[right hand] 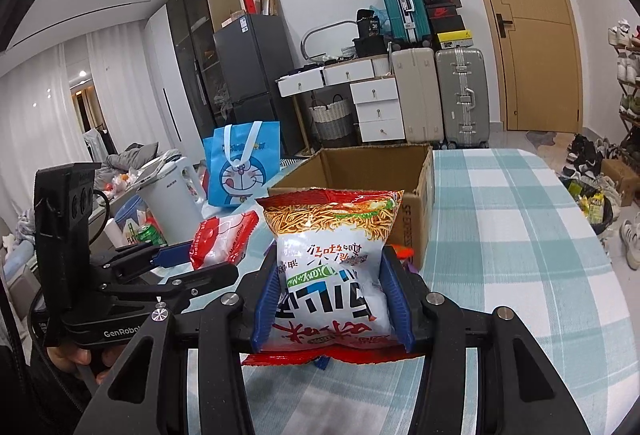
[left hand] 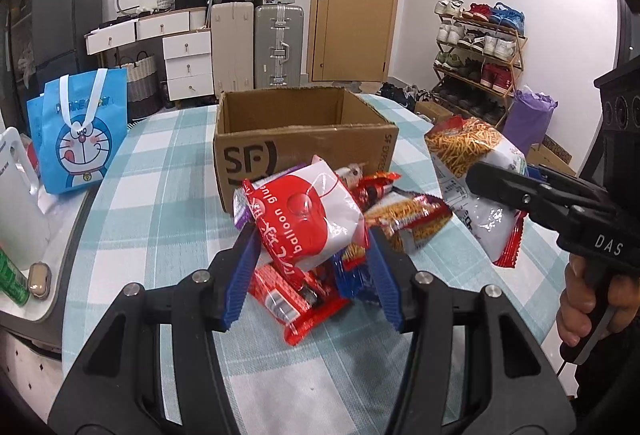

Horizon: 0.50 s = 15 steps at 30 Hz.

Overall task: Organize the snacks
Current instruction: 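Lift both held bags and carry them over the open cardboard box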

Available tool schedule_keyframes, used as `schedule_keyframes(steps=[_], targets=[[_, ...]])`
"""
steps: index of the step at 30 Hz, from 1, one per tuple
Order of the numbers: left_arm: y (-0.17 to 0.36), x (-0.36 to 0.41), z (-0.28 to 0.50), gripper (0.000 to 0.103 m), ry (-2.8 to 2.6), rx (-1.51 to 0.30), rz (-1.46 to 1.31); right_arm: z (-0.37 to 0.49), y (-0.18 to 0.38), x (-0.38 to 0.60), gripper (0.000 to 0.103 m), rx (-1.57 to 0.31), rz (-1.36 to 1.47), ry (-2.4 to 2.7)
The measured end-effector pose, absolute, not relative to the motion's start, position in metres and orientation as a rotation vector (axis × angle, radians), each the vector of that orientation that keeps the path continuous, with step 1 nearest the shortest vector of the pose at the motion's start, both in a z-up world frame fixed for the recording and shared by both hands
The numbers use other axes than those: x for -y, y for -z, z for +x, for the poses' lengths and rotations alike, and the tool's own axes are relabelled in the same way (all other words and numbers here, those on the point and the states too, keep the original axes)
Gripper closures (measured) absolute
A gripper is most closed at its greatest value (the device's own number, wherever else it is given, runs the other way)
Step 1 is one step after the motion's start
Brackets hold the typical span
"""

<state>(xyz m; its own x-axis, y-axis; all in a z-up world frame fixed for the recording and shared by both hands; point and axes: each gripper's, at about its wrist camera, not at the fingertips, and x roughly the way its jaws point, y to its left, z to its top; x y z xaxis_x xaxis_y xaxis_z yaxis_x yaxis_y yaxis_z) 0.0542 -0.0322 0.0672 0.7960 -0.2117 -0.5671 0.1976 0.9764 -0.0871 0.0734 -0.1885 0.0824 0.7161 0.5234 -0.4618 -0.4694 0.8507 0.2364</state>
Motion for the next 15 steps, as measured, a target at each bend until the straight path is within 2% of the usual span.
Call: schedule_keyframes(steps=[15], targets=[[-0.099, 0.025, 0.112, 0.052, 0.189, -0.585, -0.021, 0.12, -0.103, 0.186, 0.055, -0.533, 0.14, -0.536]])
